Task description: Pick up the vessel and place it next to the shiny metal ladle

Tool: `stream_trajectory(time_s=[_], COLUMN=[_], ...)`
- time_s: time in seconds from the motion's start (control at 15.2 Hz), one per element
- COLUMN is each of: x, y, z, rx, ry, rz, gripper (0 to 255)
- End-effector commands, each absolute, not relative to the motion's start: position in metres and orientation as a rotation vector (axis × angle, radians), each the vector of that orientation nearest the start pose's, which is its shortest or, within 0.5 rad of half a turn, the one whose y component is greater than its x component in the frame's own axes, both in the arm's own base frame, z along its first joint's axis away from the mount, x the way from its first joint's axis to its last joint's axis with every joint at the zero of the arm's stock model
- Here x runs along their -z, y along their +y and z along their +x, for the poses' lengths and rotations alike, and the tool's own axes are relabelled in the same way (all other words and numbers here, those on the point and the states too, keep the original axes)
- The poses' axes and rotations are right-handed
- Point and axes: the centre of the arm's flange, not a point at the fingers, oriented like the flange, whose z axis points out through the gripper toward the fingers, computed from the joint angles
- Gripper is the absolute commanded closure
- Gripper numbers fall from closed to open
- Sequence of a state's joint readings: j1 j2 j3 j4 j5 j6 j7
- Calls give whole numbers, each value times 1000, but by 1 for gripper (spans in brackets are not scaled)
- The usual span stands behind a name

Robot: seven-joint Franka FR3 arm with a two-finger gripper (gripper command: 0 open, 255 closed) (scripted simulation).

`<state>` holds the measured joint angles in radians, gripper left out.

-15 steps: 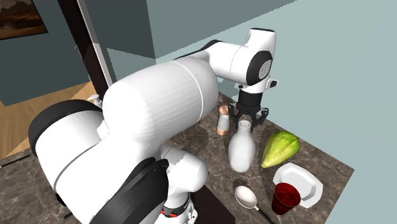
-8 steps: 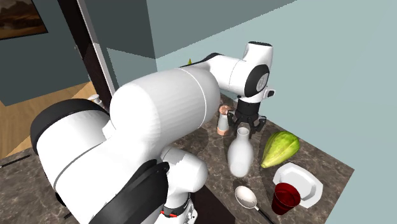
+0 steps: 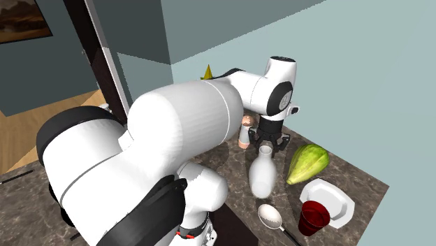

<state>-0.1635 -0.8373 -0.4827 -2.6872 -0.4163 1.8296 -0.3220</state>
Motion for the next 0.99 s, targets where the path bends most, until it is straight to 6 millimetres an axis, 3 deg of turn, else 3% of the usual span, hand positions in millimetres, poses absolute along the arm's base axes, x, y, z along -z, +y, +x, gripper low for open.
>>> stream_trajectory(time_s=[0.0, 0.2, 0.26, 0.59, 0.86, 0.92], x=[-439, -439, -440, -440, -489, -489], y=[-213, -213, -213, -213, -212, -212], z=[235, 235, 235, 235, 238, 238], rx=[-111, -111, -111, -111, -111, -111], ry=[71, 71, 71, 71, 71, 71], rz=[-3159, -3159, -3159, -3159, -3159, -3159], gripper=[255, 255, 0, 0, 0, 0])
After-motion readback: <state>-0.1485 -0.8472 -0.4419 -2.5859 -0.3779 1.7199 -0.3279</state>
